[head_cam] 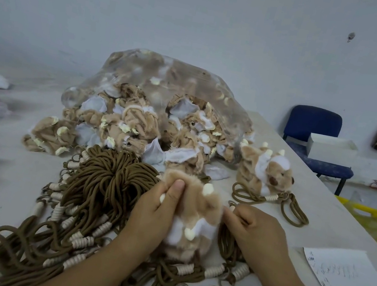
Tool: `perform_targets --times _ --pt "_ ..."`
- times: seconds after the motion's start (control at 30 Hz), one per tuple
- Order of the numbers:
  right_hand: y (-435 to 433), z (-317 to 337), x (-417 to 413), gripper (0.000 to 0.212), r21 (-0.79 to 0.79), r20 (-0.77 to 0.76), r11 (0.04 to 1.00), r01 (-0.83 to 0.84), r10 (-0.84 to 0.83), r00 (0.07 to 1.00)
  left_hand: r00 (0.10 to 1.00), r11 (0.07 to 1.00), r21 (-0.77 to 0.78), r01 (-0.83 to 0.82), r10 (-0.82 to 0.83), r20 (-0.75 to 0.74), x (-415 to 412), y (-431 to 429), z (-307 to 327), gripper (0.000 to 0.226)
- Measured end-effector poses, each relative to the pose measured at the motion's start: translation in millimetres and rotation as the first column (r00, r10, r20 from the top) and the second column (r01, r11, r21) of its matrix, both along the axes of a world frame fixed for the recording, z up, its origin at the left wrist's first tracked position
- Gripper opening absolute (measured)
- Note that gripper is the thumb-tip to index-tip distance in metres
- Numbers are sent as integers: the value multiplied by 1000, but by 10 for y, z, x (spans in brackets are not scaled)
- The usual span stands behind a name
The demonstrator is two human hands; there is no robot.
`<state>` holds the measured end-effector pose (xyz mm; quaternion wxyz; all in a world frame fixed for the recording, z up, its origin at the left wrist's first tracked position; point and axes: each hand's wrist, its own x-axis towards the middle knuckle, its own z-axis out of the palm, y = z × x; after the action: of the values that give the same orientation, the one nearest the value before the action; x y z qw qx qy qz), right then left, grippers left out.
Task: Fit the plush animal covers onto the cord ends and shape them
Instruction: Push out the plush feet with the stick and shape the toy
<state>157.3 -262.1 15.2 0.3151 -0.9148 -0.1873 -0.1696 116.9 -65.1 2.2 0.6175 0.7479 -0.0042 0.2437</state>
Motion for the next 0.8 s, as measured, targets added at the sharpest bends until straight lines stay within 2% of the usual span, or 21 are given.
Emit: perform_targets --times 0.1,0.27,0.43,0.63,0.73,0.8 --pt "-18 -7 7 66 -21 28 1000 -14 14 999 998 1000 -21 15 -14 58 -20 8 24 36" --pt "13 -18 -13 60 -71 61 996 -56 60 996 993 1000 -23 19 -16 115 -35 -4 41 34" --pt "77 -45 -48 52 98 -49 991 -88 93 994 995 999 -26 33 -31 93 -17 -40 71 28" --pt "139 -94 -39 44 318 -300 940 -127 227 927 997 994 76 80 -80 -6 -22 -72 88 46" --pt "141 -99 -38 45 348 -351 930 -119 247 903 999 990 137 36 -39 20 -25 -67 102 40" --pt "137 -78 -51 56 338 -344 934 -118 239 908 999 991 130 36 -40 31 -37 -70 100 37"
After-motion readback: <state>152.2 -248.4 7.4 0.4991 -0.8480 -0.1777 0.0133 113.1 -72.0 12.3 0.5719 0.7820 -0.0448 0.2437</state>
